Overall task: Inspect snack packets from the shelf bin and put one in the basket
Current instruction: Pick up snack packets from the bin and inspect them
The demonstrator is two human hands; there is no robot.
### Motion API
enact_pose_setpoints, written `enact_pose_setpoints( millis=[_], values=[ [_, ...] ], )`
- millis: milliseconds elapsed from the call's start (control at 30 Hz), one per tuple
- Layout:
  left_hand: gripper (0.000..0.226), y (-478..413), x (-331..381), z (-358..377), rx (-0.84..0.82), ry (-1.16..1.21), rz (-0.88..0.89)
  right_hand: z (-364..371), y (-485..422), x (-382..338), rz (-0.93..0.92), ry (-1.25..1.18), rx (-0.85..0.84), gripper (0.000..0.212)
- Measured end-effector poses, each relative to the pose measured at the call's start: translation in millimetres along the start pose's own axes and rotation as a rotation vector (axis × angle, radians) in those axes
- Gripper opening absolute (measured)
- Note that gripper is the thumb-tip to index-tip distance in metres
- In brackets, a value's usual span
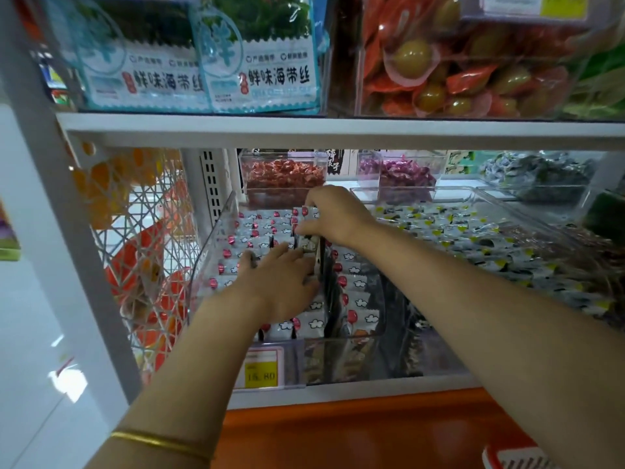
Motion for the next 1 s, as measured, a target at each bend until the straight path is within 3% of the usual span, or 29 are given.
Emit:
enact_pose_setpoints(
  millis=[67, 133, 267, 400, 700, 833, 1000],
  values=[
    [0.05, 4, 2, -3, 0.045, 0.042, 0.018, 6, -4, -4, 0.006, 0.077, -0.066, 0.035],
    [0.049, 10, 3, -7, 0.075, 0.08, 0.033, 14, -4, -3, 0.014, 0.038, -0.193, 0.016],
    [0.056, 18, 3, -13, 0.06, 0.157, 0.022, 27, 0, -3, 0.013, 0.058, -0.447, 0.021],
    [0.068, 24, -3, -21, 0.063, 0.182, -0.03, 16, -2, -1, 0.043, 0.049, -0.405, 0.032],
    [0.064, 32, -15, -28, 0.067, 0.169, -0.096, 15, -13, 6, 0.127, -0.02, -0.28, 0.025],
    [0.061, 30, -18, -29, 0.076, 0.2, -0.115, 12, -21, 8, 0.139, -0.007, -0.148, 0.02],
    [0.05, 30, -22, -31, 0.116, 0.274, -0.138, 27, -31, 11, 0.101, 0.244, -0.172, 0.013]
  ],
)
Point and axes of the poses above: each hand's wrist, its own y-axis away from the middle knuckle, its own z-axis out of the palm, x = y × z, the point moved 6 cm from there along -y, towards the middle knuckle, and after that the axes turned 1 degree about y, right-handed, at the moved point
